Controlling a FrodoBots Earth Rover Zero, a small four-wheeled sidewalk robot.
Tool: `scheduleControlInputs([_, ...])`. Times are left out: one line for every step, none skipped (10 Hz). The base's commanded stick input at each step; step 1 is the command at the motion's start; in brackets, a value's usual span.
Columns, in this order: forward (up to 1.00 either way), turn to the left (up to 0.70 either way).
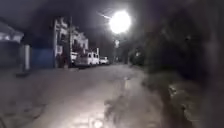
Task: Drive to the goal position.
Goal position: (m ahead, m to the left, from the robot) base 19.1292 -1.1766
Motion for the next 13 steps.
scheduleControlInputs([0.70,0.00])
scheduleControlInputs([0.70,0.00])
scheduleControlInputs([0.70,0.00])
scheduleControlInputs([0.70,0.00])
scheduleControlInputs([0.70,0.00])
scheduleControlInputs([0.70,0.00])
scheduleControlInputs([0.70,0.00])
scheduleControlInputs([0.70,-0.18])
scheduleControlInputs([0.70,-0.31])
scheduleControlInputs([0.70,-0.35])
scheduleControlInputs([0.70,-0.35])
scheduleControlInputs([0.70,-0.35])
scheduleControlInputs([0.70,-0.35])
